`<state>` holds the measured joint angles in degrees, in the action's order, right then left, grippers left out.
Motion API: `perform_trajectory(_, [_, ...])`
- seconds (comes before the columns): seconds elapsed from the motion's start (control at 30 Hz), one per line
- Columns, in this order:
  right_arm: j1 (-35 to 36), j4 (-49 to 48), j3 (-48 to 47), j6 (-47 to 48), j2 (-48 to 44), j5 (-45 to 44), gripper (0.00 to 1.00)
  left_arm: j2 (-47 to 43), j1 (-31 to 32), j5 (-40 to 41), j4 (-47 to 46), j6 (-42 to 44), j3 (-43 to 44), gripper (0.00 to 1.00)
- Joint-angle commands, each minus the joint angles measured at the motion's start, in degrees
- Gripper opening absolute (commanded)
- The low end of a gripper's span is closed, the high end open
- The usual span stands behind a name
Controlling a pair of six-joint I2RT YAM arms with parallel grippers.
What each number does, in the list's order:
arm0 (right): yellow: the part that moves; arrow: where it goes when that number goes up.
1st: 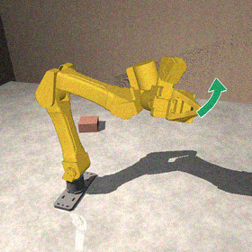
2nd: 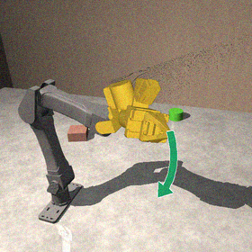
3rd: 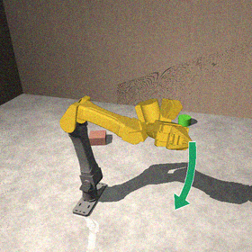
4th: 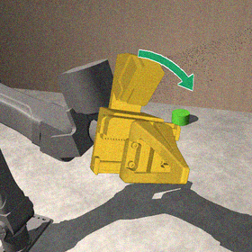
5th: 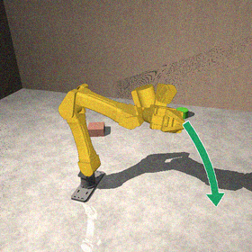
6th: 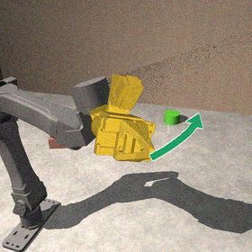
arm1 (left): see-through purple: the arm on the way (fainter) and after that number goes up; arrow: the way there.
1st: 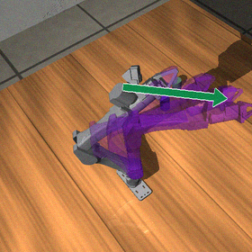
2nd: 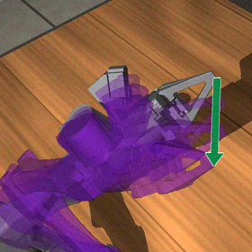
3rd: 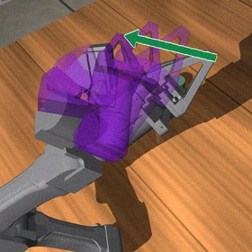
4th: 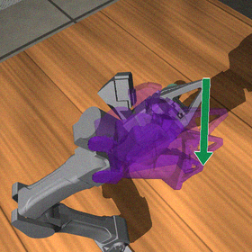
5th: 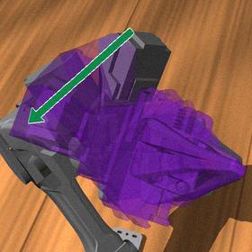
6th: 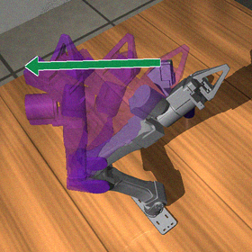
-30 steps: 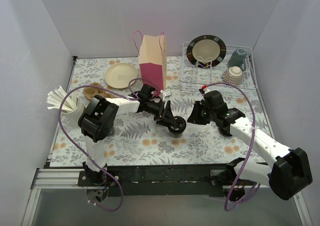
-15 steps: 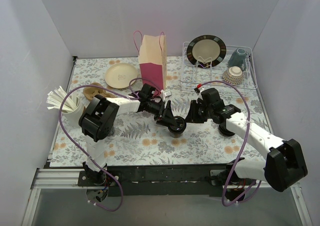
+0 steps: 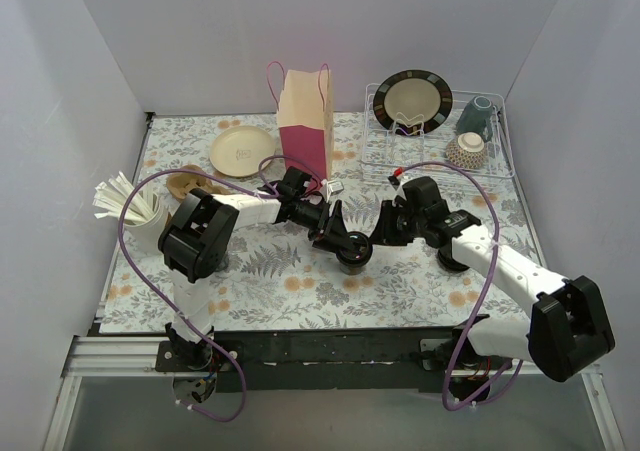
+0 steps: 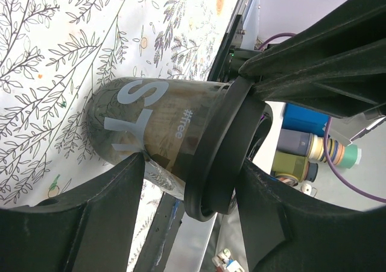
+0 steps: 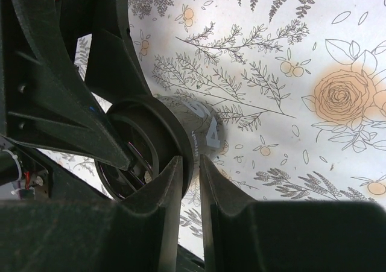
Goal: Pack the takeout coffee
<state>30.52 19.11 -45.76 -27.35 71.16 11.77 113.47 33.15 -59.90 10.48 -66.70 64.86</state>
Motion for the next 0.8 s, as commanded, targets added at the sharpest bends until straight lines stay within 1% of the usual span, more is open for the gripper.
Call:
perform_trajectory(0.0, [0.3,2.5,9.6,-3.1,0.8,-2.7,0.23,8.2,1.6,27.5,8.5,8.4,-6.5,0.53])
perform_trajectory(0.17, [0.6,4.7,13.6,-3.7,-0.6,-5.5,0.23,8.3,1.6,28.2,7.2,8.1,-8.0,0.53])
perform_trajectory(0.3, [0.6,2.2,13.6,-2.8,-2.0,-4.3,0.23,8.3,1.6,27.6,6.8,7.8,-8.3,0.53])
perform_trajectory(0.37, [0.6,1.4,10.9,-1.8,-3.0,-3.6,0.24,7.8,1.6,27.7,6.9,7.8,-7.9,0.53])
perform_trajectory(0.57, [0.6,3.7,0.1,-1.2,-2.7,-1.7,0.26,5.9,1.6,28.9,9.5,8.2,-6.4,0.55])
perform_trajectory(0.77, [0.6,6.5,-5.0,-1.1,-3.1,-1.9,0.29,2.8,1.6,28.9,11.0,7.0,-4.4,0.64])
